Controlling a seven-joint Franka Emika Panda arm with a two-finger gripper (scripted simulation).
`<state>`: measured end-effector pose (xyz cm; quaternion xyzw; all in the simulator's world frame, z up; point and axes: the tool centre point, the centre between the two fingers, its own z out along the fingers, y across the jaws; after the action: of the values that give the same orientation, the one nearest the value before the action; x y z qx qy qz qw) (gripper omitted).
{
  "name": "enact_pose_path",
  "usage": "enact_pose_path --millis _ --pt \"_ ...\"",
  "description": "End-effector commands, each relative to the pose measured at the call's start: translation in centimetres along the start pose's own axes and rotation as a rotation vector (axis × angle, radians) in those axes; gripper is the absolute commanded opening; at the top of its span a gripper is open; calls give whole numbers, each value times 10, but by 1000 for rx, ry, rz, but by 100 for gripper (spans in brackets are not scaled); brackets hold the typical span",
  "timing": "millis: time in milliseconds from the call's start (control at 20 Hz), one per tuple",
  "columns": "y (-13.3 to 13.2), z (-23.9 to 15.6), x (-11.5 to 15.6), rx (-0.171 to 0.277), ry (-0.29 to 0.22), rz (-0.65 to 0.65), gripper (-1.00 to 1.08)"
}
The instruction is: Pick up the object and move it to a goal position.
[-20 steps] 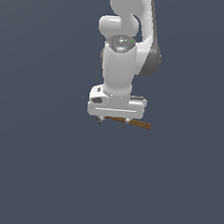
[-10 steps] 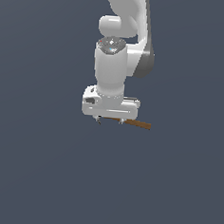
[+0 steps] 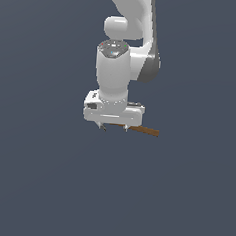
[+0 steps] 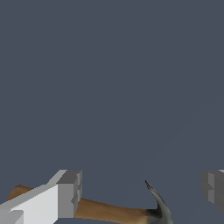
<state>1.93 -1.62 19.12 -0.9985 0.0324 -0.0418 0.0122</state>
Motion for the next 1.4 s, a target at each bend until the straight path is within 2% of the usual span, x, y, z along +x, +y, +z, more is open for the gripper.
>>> enact_pose_path --millis 0,550,1350 --pt "-1 2 -2 -1 -2 -19 100" --pt "-9 25 -20 -11 -19 -222 100" --pt "-32 74 -70 -9 -60 -736 100"
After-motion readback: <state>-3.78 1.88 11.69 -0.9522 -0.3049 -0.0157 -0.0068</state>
